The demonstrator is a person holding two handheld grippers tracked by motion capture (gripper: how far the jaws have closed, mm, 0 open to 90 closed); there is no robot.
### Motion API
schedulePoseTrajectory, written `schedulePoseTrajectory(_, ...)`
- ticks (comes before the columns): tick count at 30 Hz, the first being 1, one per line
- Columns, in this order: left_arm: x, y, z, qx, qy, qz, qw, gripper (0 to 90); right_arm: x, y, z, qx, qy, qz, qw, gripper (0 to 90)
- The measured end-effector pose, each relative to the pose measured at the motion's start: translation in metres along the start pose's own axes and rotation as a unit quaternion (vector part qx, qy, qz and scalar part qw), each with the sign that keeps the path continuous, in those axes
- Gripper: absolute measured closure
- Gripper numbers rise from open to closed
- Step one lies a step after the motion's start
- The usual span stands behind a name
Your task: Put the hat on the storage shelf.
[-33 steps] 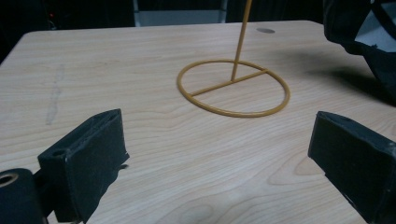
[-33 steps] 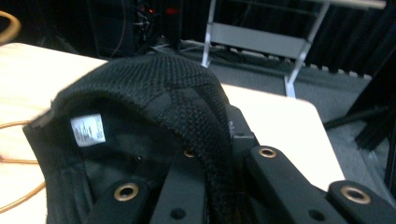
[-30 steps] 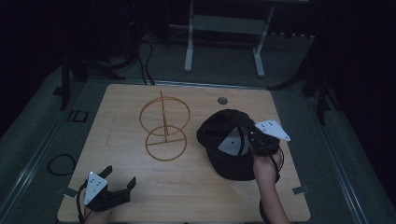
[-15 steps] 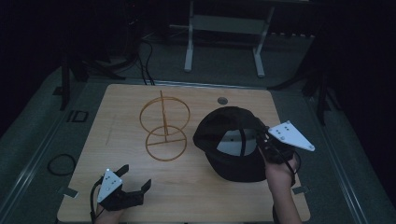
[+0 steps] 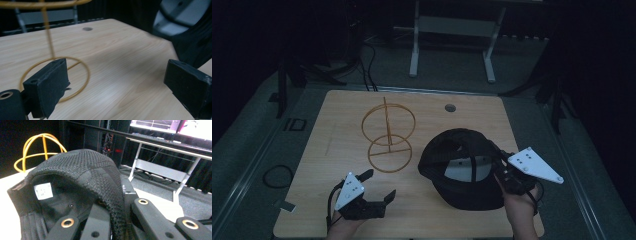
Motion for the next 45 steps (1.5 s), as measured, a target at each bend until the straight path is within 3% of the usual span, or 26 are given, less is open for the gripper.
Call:
schedulePoseTrajectory(5, -0.011, 0.02, -0.011, 0.026, -0.003, -0.021, 0.9994, 6.9, 0.005, -0.009, 0.002, -0.011, 0.0, 0.0, 0.9999, 88.6)
schedulePoseTrajectory(10, -0.017, 0.031, -0.025, 0.038, -0.009, -0.03, 0.9988, 7.9, 0.004, -0.015, 0.002, -0.02, 0.005, -0.001, 0.9998, 88.6)
schedulePoseTrajectory(21, -0.037, 0.041, -0.041, 0.068, -0.014, -0.036, 0.9969, 14.8, -0.006, -0.031, 0.004, -0.046, 0.019, 0.01, 0.9987, 88.6)
schedulePoseTrajectory(26, -0.045, 0.044, -0.044, 0.071, -0.016, -0.047, 0.9962, 17.2, -0.01, -0.041, 0.007, -0.062, 0.027, 0.013, 0.9976, 88.6)
schedulePoseTrajectory(30, -0.05, 0.048, -0.043, 0.074, -0.006, -0.054, 0.9958, 28.3, -0.014, -0.047, 0.008, -0.069, 0.03, 0.022, 0.9969, 88.6)
schedulePoseTrajectory(35, -0.053, 0.052, -0.042, 0.076, 0.002, -0.051, 0.9958, 53.1, -0.014, -0.049, 0.008, -0.07, 0.029, 0.022, 0.9969, 88.5)
schedulePoseTrajectory(36, -0.055, 0.05, -0.043, 0.065, 0.004, -0.047, 0.9968, 53.1, -0.013, -0.049, 0.008, -0.071, 0.029, 0.021, 0.9968, 88.5)
schedulePoseTrajectory(37, -0.056, 0.05, -0.043, 0.065, 0.005, -0.043, 0.997, 61.8, -0.012, -0.05, 0.007, -0.071, 0.028, 0.021, 0.9968, 88.5)
schedulePoseTrajectory(42, -0.061, 0.045, -0.044, 0.029, 0.015, -0.034, 0.9989, 87.9, -0.006, -0.053, 0.006, -0.076, 0.02, 0.019, 0.9967, 88.5)
schedulePoseTrajectory(45, -0.065, 0.045, -0.044, 0.019, 0.015, -0.035, 0.9991, 89.0, -0.003, -0.053, 0.005, -0.076, 0.019, 0.016, 0.9968, 88.4)
Point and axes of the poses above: each handheld gripper's, and its own axes: z roughly backward along the jaws, x roughly out of its underside, y roughly to its right, the point moved 10 cm from there along -z, roughly forward along the jaws, and after that the axes turned 10 degrees about z, right-handed, at the moved point
